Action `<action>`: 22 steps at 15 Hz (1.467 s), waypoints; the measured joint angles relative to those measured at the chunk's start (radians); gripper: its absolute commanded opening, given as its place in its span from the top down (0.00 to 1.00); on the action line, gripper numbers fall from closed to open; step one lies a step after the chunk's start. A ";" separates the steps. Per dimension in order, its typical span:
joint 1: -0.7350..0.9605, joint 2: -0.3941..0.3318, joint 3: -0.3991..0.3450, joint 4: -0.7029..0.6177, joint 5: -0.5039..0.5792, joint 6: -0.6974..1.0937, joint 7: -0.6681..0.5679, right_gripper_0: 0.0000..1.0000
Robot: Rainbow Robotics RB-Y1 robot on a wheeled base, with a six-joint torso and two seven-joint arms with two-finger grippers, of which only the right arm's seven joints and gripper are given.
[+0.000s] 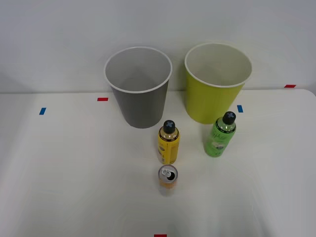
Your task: Put cans in the gray bin, plastic bottles in the light green bin
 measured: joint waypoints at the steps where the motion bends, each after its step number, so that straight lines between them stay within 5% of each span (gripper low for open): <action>1: 0.000 0.000 0.000 0.000 0.000 0.000 0.000 0.00; 22: 0.000 0.000 0.000 0.000 0.000 0.000 0.000 0.00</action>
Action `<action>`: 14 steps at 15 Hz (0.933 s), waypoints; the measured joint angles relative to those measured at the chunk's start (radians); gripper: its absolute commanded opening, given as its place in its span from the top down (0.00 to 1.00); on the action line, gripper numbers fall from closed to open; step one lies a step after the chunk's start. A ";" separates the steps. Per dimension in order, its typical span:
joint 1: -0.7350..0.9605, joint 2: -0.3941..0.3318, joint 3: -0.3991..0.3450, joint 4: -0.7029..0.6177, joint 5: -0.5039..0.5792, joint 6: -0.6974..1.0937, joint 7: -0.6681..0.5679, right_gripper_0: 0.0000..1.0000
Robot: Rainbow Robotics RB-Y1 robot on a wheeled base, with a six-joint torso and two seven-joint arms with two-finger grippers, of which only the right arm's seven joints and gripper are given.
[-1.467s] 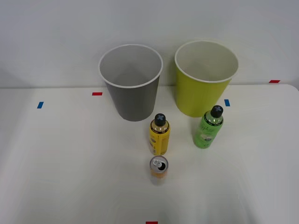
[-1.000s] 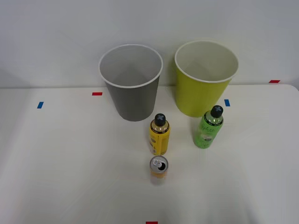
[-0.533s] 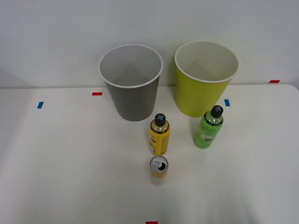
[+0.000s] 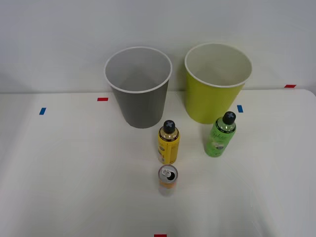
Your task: Put cans in the gray bin, plastic bottles in the light green bin
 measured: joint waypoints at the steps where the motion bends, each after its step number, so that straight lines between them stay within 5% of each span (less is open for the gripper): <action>1: 0.000 0.000 0.000 0.000 0.000 0.000 0.000 0.00; 14: 0.000 0.000 0.000 0.000 0.000 0.000 0.000 0.00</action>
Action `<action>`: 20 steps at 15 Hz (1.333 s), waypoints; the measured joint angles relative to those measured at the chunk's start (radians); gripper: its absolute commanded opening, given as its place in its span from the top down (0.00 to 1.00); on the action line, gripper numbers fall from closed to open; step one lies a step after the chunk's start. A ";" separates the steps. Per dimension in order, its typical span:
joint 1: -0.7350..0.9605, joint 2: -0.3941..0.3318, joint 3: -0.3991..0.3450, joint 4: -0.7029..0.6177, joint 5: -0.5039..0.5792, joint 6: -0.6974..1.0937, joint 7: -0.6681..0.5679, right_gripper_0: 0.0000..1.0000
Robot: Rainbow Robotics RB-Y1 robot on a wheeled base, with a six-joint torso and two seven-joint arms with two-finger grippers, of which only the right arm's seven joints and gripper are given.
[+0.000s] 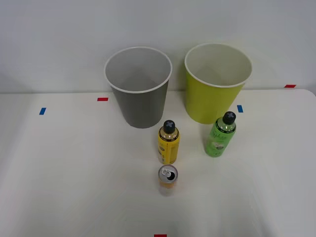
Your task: Put cans in the gray bin, plastic bottles in the light green bin
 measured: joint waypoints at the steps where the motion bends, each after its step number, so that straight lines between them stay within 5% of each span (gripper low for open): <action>1: 0.000 0.000 0.000 0.000 0.000 0.000 0.000 0.00; 20: -0.010 -0.001 0.029 0.034 -0.005 0.005 0.003 0.00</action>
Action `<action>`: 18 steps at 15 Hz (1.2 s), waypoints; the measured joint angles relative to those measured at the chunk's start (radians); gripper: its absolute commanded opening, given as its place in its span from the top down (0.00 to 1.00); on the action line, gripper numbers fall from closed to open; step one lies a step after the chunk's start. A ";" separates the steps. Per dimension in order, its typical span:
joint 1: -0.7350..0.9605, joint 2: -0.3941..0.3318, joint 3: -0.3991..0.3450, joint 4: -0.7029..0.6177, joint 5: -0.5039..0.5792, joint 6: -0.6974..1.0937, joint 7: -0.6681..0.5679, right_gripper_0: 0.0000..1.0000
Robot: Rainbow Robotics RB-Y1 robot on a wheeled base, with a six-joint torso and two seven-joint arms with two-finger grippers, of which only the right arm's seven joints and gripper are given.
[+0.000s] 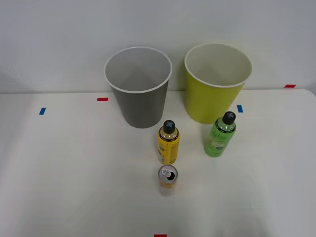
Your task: Put cans in the gray bin, plastic bottles in the light green bin
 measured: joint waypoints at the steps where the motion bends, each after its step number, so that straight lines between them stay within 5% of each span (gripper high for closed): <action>1: -0.001 -0.005 0.015 -0.008 -0.006 -0.006 0.002 0.00; 9: -0.090 -0.080 0.110 -0.172 -0.182 0.098 0.059 0.00; 18: -0.375 -0.024 0.112 -0.172 -0.324 0.365 0.127 0.00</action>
